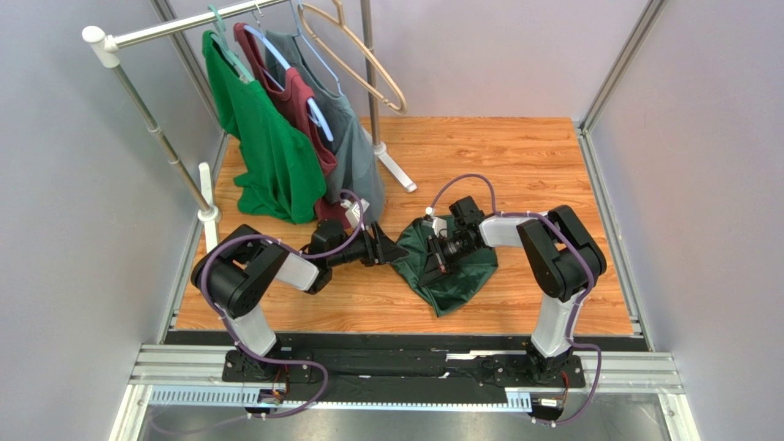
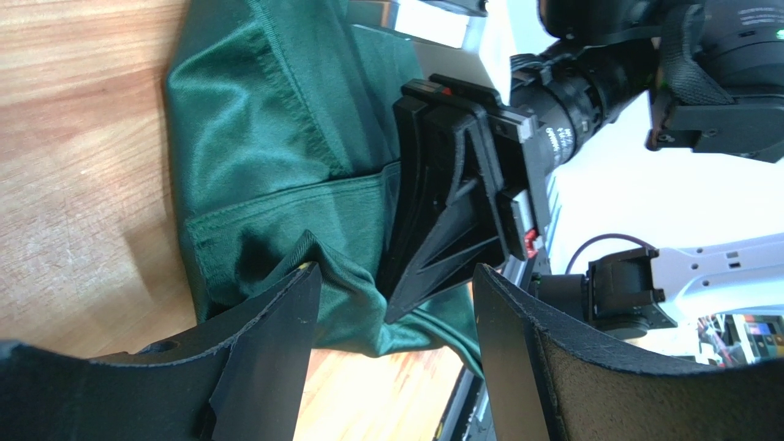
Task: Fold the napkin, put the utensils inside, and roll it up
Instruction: Roll the napkin with the utensil
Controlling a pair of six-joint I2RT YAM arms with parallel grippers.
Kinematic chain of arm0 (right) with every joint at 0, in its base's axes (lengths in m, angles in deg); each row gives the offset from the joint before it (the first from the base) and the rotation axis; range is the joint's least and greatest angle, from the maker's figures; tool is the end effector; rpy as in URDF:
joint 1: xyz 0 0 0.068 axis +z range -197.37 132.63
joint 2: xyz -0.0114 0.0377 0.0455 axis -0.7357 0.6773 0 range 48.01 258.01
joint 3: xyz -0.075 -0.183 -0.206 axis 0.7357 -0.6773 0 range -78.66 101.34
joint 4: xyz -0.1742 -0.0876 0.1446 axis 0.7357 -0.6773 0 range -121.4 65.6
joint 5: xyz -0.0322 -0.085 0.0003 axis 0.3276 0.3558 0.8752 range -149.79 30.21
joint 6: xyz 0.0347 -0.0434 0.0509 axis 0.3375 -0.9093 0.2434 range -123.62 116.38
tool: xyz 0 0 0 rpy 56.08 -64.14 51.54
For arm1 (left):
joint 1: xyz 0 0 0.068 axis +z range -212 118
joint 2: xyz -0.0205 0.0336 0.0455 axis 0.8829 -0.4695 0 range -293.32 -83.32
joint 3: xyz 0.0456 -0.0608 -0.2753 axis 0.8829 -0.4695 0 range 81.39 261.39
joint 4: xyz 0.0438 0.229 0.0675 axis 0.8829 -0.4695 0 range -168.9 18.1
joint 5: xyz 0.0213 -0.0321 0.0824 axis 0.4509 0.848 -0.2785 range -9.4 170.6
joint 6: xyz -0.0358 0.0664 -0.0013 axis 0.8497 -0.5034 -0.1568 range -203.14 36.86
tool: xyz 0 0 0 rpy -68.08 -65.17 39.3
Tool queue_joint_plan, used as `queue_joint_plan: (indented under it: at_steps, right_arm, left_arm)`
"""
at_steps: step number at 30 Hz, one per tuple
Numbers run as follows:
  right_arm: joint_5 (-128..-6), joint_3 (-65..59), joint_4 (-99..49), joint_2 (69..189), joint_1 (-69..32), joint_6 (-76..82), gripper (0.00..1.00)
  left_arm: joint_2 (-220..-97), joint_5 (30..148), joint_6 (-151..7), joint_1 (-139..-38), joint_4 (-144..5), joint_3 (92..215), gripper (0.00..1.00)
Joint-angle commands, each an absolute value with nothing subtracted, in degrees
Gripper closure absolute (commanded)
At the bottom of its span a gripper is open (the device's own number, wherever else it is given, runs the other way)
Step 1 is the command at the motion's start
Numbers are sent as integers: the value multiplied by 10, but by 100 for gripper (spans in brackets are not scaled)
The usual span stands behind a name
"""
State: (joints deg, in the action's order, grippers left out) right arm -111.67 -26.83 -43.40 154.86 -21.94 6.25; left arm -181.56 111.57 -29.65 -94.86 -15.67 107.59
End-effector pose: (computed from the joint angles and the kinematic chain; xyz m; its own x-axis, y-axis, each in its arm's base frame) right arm 0.2582 0.1782 0.1200 -0.9343 -0.3271 -0.1417 -0.3051 0.5283 0.7923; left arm 0.2426 -0.1957 0.1574 -0.8444 -0.2751 -0.4597 0.3402 0.3875 -0.8568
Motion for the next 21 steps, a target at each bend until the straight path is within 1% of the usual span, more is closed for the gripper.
queue_joint_plan:
  at_steps: [1,6,11,14,15,17,18,19,21]
  right_arm:
    - [-1089,-255,-434,1544,-217,61,100]
    - [-1084,-251,-435,1540,-218,65,100]
    - [-1085,-251,-433,1538,-217,68,100]
    - [-1085,-250,-436,1526,-217,72,91]
    - [-1083,-249,-439,1519,-219,73,81]
    - [-1075,-244,-448,1509,-220,73,72]
    - [-1072,-242,-457,1495,-217,72,64]
    - [-1068,-241,-460,1489,-217,74,50]
    - [-1061,-236,-474,1467,-217,75,39]
  left_arm:
    - [-1837,1113,-303,-950,-118,1091,30]
    - [-1847,1094,-304,-950,-134,1085,30]
    - [-1832,1053,-342,-950,-201,1086,30]
    - [-1828,1041,-355,-950,-226,1092,30]
    - [-1829,1038,-358,-950,-230,1093,30]
    - [-1830,1033,-360,-950,-243,1098,30]
    - [-1829,1031,-362,-950,-249,1100,30]
    - [-1828,1026,-363,-950,-256,1104,30]
    - [-1825,1021,-368,-950,-279,1108,30]
